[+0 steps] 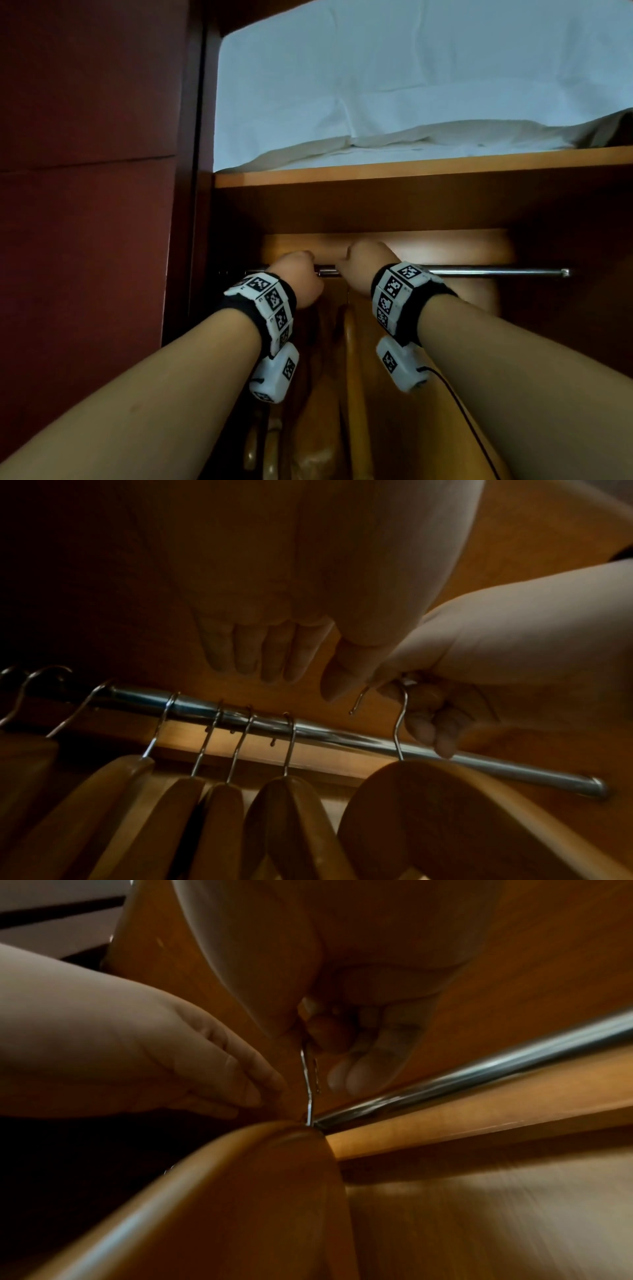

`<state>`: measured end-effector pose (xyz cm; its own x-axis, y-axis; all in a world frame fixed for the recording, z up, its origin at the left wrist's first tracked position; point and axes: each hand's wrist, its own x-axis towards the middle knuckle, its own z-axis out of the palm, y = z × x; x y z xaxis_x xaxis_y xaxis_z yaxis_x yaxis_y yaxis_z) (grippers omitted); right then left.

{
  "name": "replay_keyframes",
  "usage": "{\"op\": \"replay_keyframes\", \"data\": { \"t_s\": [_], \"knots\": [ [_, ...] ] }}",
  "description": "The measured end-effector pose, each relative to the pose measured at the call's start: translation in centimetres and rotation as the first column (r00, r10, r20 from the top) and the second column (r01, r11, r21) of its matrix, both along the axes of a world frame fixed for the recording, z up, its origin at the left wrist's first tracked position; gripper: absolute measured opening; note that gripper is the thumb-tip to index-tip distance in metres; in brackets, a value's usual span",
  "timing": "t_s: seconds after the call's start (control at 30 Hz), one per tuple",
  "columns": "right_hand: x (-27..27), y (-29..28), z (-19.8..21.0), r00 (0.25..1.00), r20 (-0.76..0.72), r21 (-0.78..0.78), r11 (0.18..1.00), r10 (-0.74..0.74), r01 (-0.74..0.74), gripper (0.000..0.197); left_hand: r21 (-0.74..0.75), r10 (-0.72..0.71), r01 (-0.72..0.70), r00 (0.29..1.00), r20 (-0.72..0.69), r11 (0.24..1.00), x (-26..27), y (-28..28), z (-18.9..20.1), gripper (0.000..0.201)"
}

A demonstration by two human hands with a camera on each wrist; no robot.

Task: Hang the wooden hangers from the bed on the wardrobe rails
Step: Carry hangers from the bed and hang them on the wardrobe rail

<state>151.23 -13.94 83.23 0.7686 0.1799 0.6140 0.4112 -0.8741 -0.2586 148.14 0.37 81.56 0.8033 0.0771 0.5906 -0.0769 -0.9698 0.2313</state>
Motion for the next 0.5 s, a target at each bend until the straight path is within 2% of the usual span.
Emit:
{"op": "replay_keyframes", "data": {
  "t_s": [0.33,0.4,0.5],
  "knots": [
    [4.2,2.1,1.0,0.999,0.030,-0.017,1.000,-0.014,0.015,0.030,-0.007,-0.113,0.113,0.993,-0.023,0.994,2.0,1.4,-1.6,0.069],
    [4.7,2.4,1.0,0.999,0.037,-0.022,1.000,-0.015,0.016,0.029,0.020,-0.108,0.109,0.994,-0.024,0.994,2.4,1.6,-1.5,0.063],
    [5.0,3.1,1.1,0.998,0.061,-0.039,0.999,-0.020,0.023,0.028,0.052,-0.107,0.107,0.994,-0.007,0.993,2.7,1.5,-1.5,0.043]
  ]
}}
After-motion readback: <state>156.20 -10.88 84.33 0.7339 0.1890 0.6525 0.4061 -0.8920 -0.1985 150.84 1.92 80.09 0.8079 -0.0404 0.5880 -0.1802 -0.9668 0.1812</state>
